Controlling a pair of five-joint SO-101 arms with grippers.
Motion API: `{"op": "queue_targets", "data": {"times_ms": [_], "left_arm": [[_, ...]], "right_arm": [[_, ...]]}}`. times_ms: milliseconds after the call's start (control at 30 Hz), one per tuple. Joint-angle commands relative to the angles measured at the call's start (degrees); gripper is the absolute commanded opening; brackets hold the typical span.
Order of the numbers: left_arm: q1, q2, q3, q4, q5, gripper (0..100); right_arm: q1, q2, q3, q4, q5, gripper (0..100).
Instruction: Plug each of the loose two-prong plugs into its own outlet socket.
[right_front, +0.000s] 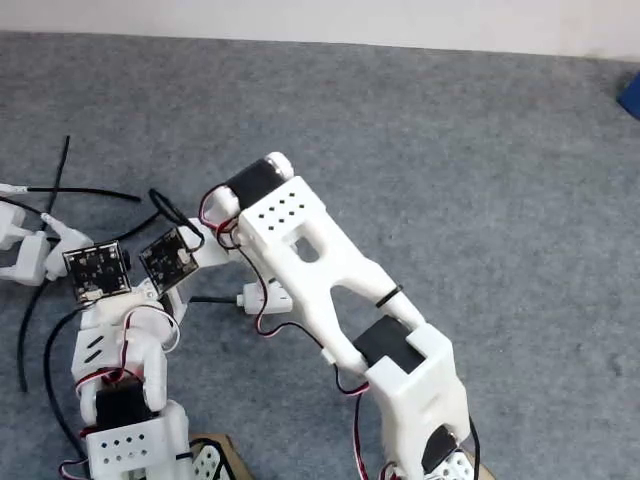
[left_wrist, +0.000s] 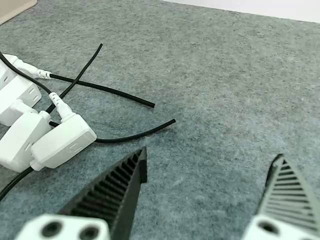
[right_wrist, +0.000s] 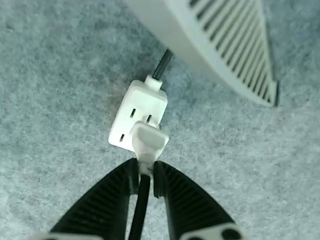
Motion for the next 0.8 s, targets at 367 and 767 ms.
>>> {"op": "queue_targets", "data": {"times_ms": [367,767], "left_arm": [[1.2,-0.2,0.8,0.2,0.3,38],[1.8,0.0,0.8,0.2,0.3,38]], "right_arm": [[-2.4,1.2,-2.9,4.5,-0.2,0.8],[-2.1,-5.2,-2.9,7.0,-0.2,0.8]]}}
